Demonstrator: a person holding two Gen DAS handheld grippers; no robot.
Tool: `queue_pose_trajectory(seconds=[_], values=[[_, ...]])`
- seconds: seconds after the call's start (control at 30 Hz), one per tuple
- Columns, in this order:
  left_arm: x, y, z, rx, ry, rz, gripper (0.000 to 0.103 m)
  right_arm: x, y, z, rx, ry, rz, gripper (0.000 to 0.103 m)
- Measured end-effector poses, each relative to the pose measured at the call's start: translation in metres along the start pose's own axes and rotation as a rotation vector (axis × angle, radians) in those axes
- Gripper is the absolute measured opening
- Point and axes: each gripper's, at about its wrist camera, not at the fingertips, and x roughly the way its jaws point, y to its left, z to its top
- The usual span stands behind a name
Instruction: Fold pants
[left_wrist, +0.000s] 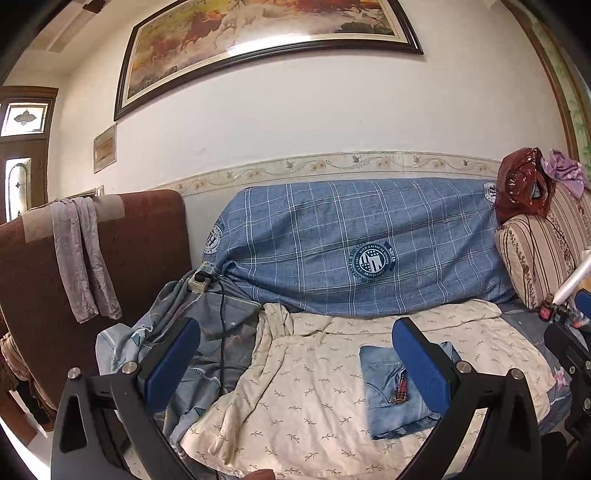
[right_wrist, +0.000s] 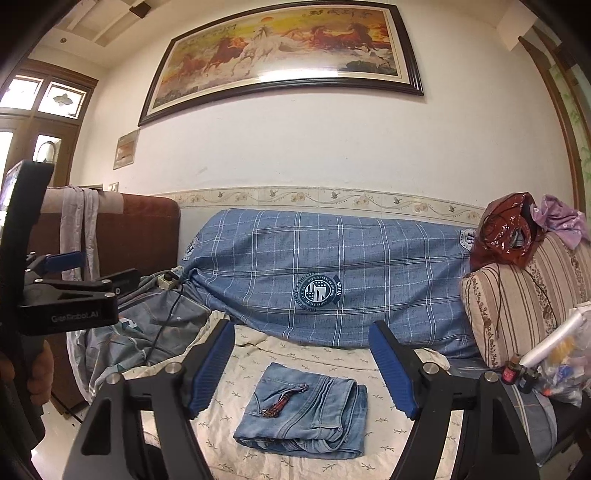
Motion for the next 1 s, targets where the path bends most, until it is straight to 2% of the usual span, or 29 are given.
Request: queue_pose_trajectory(seconds=[0.3, 0.77, 1.0], values=[[0.008, 0.005, -0.006, 0.01, 0.007, -0.032, 0.103, 0.016, 0.013, -0.006, -0.018, 0.033, -0.004, 0.078], [0.046, 0.011, -0.031, -0.006, 0.098, -0.042, 0.103, 0.055, 0.028, -0.034, -0.048, 0.093, 0.028, 0.078], [0.051, 0.007, -0.033, 0.003, 0.118, -0.041, 0.103, 0.06, 0.024, -0.04, -0.039, 0.101, 0.027, 0.078]])
